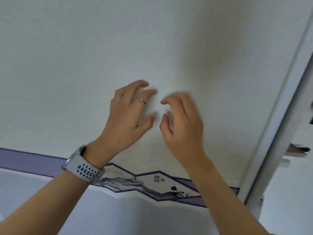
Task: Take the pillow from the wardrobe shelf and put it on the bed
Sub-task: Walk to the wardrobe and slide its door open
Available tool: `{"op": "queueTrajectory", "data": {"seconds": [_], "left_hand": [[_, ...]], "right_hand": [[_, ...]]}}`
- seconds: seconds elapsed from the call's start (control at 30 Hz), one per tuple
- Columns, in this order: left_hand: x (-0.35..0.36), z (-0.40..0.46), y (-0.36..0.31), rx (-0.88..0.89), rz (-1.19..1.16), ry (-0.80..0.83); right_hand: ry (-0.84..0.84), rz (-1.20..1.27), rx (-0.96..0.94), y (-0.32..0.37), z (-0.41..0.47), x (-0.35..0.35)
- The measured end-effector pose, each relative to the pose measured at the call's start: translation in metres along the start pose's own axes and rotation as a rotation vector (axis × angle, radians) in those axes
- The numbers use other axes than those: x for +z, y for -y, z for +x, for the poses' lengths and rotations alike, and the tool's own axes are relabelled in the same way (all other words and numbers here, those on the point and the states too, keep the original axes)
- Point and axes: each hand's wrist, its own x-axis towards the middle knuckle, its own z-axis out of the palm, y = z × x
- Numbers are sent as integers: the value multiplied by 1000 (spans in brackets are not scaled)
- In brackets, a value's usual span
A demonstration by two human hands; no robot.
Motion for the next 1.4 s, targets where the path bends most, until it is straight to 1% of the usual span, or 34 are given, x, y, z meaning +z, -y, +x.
{"op": "queueTrajectory", "data": {"seconds": [0.07, 0.17, 0.23, 0.33, 0.4, 0.53, 0.67, 0.87, 1.13, 1.4], "left_hand": [[16, 5, -14, 157, 143, 0], [38, 10, -36, 400, 288, -20], [49, 17, -49, 482, 354, 37], [63, 29, -68, 484, 453, 175], [73, 35, -77, 473, 527, 214], [86, 41, -82, 486, 516, 204], [91, 47, -77, 522, 465, 173], [89, 45, -73, 529, 428, 114], [83, 43, -55, 510, 458, 114], [73, 37, -24, 507, 493, 107]], "right_hand": [[-49, -176, -3, -6, -10, -15], [-55, -382, 51, -25, -22, -40], [-16, -513, 108, -39, -26, -53], [67, -624, 165, -53, -34, -67], [124, -668, 194, -61, -37, -73], [169, -696, 239, -75, -38, -79], [167, -727, 224, -81, -37, -74], [149, -745, 194, -82, -38, -68], [152, -712, 182, -74, -36, -49], [155, -662, 188, -57, -31, -22]]}}
